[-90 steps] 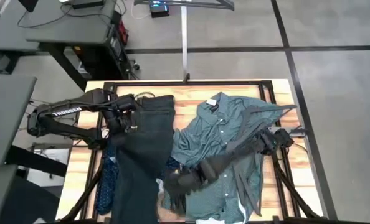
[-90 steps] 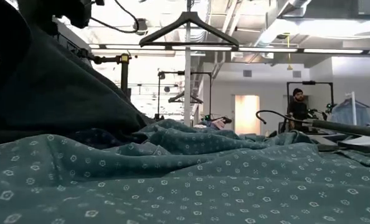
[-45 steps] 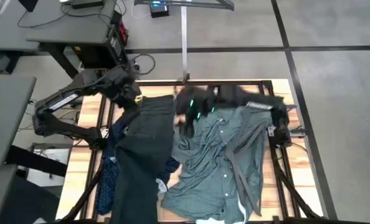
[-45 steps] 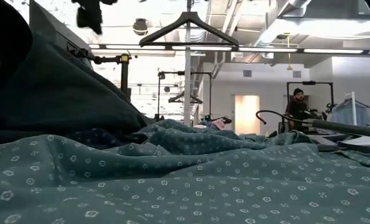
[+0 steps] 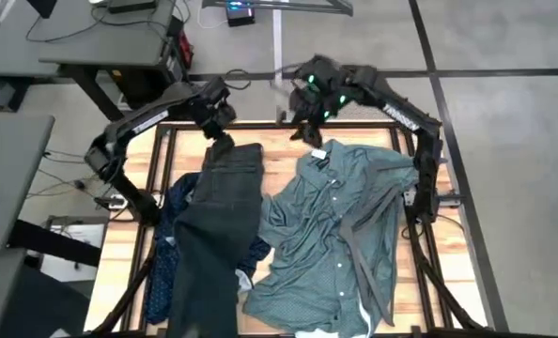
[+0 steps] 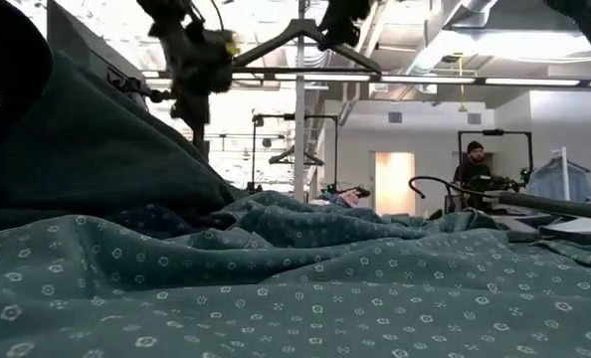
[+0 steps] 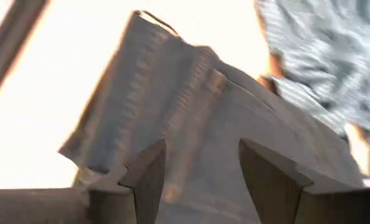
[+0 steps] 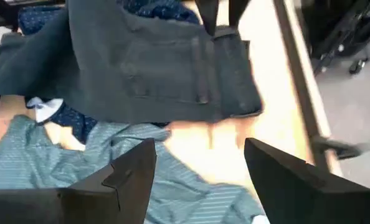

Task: Hang clothes
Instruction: Hang the black pants on the rack

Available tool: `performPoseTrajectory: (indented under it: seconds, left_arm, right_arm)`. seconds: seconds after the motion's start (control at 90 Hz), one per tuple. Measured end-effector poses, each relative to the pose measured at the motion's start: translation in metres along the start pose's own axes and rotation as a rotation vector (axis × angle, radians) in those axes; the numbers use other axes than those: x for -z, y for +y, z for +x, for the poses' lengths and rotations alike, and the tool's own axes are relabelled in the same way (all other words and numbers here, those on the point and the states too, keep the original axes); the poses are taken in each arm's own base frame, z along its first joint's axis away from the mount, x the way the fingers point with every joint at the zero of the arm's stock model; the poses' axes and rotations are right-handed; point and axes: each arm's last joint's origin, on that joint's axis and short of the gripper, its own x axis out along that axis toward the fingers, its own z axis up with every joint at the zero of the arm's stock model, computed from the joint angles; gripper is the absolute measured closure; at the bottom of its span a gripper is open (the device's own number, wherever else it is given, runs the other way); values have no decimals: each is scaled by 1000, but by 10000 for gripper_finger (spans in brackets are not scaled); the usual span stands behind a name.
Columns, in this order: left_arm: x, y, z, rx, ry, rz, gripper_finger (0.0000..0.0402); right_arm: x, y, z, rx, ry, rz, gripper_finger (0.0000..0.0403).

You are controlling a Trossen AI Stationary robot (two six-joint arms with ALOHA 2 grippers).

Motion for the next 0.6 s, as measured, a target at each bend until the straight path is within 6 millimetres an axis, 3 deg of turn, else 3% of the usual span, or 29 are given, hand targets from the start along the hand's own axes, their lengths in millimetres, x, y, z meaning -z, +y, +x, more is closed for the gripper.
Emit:
performPoseTrajectory:
  seconds: [0.233, 0.378, 0.6]
  left_arm:
    - [-12, 40, 64, -77, 130, 55, 219]
    - [-14, 58, 91, -77, 154, 144, 219]
    - [-6, 76, 137, -23, 284, 193, 219]
  right_arm:
    - [21, -62, -8, -9, -99, 126, 172]
    - [35, -76, -4, -8, -53, 159, 172]
    - [43, -79, 9, -25, -20, 197, 172]
